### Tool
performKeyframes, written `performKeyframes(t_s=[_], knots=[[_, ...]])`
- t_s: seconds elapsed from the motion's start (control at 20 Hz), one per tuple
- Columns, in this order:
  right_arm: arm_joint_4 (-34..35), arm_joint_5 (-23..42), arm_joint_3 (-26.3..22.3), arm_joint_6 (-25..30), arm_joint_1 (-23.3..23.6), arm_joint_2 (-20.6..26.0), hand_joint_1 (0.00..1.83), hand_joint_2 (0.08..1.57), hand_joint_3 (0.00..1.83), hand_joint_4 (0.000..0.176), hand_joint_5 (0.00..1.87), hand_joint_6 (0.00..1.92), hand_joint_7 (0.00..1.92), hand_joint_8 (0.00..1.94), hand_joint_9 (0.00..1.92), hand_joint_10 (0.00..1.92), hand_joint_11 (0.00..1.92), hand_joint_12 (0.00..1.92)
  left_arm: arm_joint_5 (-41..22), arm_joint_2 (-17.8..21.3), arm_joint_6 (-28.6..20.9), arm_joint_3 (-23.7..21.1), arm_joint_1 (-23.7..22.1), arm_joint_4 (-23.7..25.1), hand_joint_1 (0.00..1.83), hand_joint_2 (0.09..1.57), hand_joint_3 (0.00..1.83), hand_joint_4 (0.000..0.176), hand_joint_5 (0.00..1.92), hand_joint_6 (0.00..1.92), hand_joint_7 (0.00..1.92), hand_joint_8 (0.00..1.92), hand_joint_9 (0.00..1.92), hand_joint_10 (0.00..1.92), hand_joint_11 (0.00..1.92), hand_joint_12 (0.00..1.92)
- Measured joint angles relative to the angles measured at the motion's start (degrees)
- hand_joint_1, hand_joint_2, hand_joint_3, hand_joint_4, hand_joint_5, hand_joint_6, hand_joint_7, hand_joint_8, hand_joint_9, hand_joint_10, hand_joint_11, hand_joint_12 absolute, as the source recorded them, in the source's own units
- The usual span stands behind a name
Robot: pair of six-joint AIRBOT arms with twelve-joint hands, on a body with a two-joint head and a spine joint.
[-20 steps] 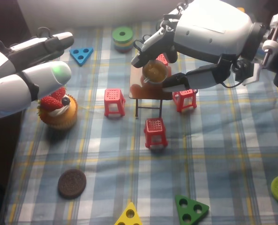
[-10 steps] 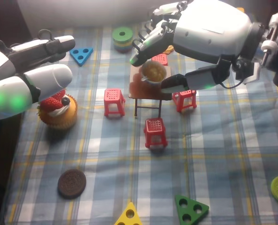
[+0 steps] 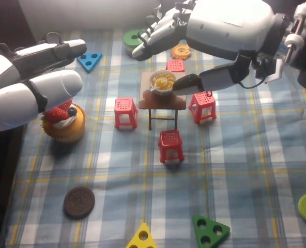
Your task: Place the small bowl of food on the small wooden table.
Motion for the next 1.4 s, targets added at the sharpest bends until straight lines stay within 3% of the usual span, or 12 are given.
performKeyframes(t_s=[0.15, 0.45, 0.7, 0.85, 0.95, 1.0, 1.05, 1.1, 1.15, 1.25, 1.3, 1.4], knots=[[-0.1, -0.1, -0.5, 0.0, 0.0, 0.5, 1.03, 0.93, 0.00, 0.000, 0.74, 0.00, 0.78, 0.00, 0.76, 0.00, 0.31, 0.96, 0.0, 0.0, 0.0, 0.0, 0.0, 0.0, 0.16, 1.17, 0.00, 0.091, 0.42, 0.00, 0.35, 0.00, 0.24, 0.00, 0.00, 0.40], [0.4, 0.5, -2.8, 0.0, 0.0, 4.5, 1.08, 0.91, 0.00, 0.000, 0.65, 0.00, 0.66, 0.00, 0.69, 0.00, 0.20, 1.06, -0.1, 0.0, -0.1, -0.3, -0.4, -0.3, 0.10, 1.18, 0.00, 0.105, 0.37, 0.00, 0.30, 0.00, 0.21, 0.00, 0.00, 0.36], [3.6, 7.2, -7.3, -0.1, -1.2, 12.6, 1.01, 0.95, 0.01, 0.000, 0.56, 0.00, 0.61, 0.00, 0.60, 0.00, 0.15, 0.94, -3.4, 0.9, -0.2, -1.3, 0.1, -1.5, 0.08, 1.19, 0.00, 0.096, 0.32, 0.00, 0.29, 0.00, 0.23, 0.00, 0.00, 0.44], [14.4, 14.5, -9.8, -4.3, -9.2, 17.6, 1.06, 0.94, 0.00, 0.008, 0.56, 0.00, 0.57, 0.00, 0.58, 0.00, 0.12, 0.82, -8.4, 1.9, -5.5, -1.4, 2.1, -1.5, 0.10, 1.18, 0.00, 0.090, 0.25, 0.00, 0.29, 0.00, 0.23, 0.00, 0.00, 0.28], [18.2, 17.5, -11.4, -5.5, -13.7, 18.8, 1.09, 0.95, 0.00, 0.007, 0.55, 0.00, 0.56, 0.00, 0.58, 0.00, 0.13, 0.83, -10.8, 1.9, -8.4, -1.0, 3.0, -1.6, 0.15, 1.17, 0.00, 0.104, 0.24, 0.00, 0.28, 0.00, 0.23, 0.00, 0.00, 0.27], [21.6, 20.9, -12.6, -6.0, -16.8, 19.5, 1.16, 1.00, 0.02, 0.000, 0.51, 0.00, 0.57, 0.01, 0.57, 0.00, 0.15, 0.84, -12.3, 1.9, -9.6, -1.0, 3.3, -1.4, 0.30, 1.14, 0.00, 0.140, 0.27, 0.00, 0.26, 0.00, 0.21, 0.00, 0.00, 0.20], [23.4, 23.6, -13.2, -6.2, -19.3, 19.9, 1.16, 1.00, 0.02, 0.000, 0.51, 0.00, 0.57, 0.01, 0.57, 0.00, 0.15, 0.84, -13.6, 1.9, -10.1, -1.0, 3.8, -1.4, 0.30, 1.14, 0.00, 0.140, 0.27, 0.00, 0.26, 0.00, 0.21, 0.00, 0.00, 0.20], [30.7, 31.4, -16.3, -7.7, -28.0, 21.7, 1.15, 1.02, 0.02, 0.000, 0.47, 0.00, 0.55, 0.00, 0.55, 0.00, 0.13, 0.83, -16.7, 2.0, -12.1, -1.0, 4.8, -1.4, 0.37, 1.16, 0.01, 0.099, 0.26, 0.00, 0.21, 0.00, 0.14, 0.00, 0.00, 0.21], [31.5, 32.4, -16.8, -8.0, -29.4, 22.0, 1.14, 1.02, 0.01, 0.000, 0.48, 0.00, 0.58, 0.01, 0.58, 0.01, 0.13, 0.84, -17.3, 2.0, -12.6, -1.0, 4.8, -1.6, 0.36, 1.16, 0.01, 0.068, 0.23, 0.00, 0.18, 0.00, 0.11, 0.00, 0.00, 0.20], [35.7, 36.4, -18.5, -9.4, -33.8, 22.3, 0.89, 1.06, 0.00, 0.000, 0.48, 0.00, 0.62, 0.00, 0.66, 0.02, 0.16, 0.99, -21.1, 2.0, -14.7, -1.0, 5.1, -3.3, 0.37, 1.15, 0.00, 0.051, 0.14, 0.00, 0.16, 0.00, 0.10, 0.00, 0.01, 0.16], [37.1, 39.6, -19.3, -9.6, -35.6, 22.5, 0.80, 1.10, 0.00, 0.000, 0.48, 0.00, 0.62, 0.00, 0.66, 0.01, 0.19, 0.97, -23.0, 2.0, -15.8, -1.0, 5.1, -2.7, 0.38, 1.15, 0.00, 0.059, 0.11, 0.00, 0.15, 0.00, 0.08, 0.00, 0.00, 0.10], [40.2, 45.3, -20.9, -10.1, -40.4, 22.7, 0.61, 1.24, 0.00, 0.000, 0.49, 0.00, 0.64, 0.00, 0.71, 0.01, 0.37, 0.72, -27.1, 1.5, -18.6, -1.0, 6.2, -1.7, 0.39, 1.14, 0.00, 0.071, 0.05, 0.00, 0.09, 0.00, 0.07, 0.00, 0.00, 0.09]])
